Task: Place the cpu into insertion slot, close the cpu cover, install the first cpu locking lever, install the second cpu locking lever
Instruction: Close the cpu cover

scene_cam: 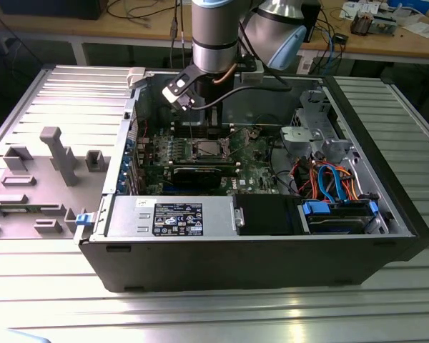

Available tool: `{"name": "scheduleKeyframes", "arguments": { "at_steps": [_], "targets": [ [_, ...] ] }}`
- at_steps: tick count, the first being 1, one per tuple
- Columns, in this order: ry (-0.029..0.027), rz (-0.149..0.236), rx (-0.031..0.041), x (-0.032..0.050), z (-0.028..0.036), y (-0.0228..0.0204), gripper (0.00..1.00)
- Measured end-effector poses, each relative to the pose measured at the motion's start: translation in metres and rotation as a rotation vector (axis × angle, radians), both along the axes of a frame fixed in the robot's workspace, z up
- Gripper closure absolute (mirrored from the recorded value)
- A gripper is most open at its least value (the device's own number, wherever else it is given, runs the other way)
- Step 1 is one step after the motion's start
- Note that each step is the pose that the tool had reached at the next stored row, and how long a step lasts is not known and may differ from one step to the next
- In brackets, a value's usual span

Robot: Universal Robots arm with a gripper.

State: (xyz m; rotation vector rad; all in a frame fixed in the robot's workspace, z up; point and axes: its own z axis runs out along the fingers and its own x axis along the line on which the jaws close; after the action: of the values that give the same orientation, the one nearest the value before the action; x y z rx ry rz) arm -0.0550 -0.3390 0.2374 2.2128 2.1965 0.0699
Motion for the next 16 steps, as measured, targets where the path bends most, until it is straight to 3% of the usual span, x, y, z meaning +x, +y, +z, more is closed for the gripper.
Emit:
{"name": "scheduleKeyframes", "arguments": {
  "at_steps": [9,16],
  "targets": [
    [0.0,0.0,0.0001,0.0073,0.0,0.0,0.89],
    [0.0,0.0,0.0,0.0077,0.0,0.0,0.89]
  ]
}}
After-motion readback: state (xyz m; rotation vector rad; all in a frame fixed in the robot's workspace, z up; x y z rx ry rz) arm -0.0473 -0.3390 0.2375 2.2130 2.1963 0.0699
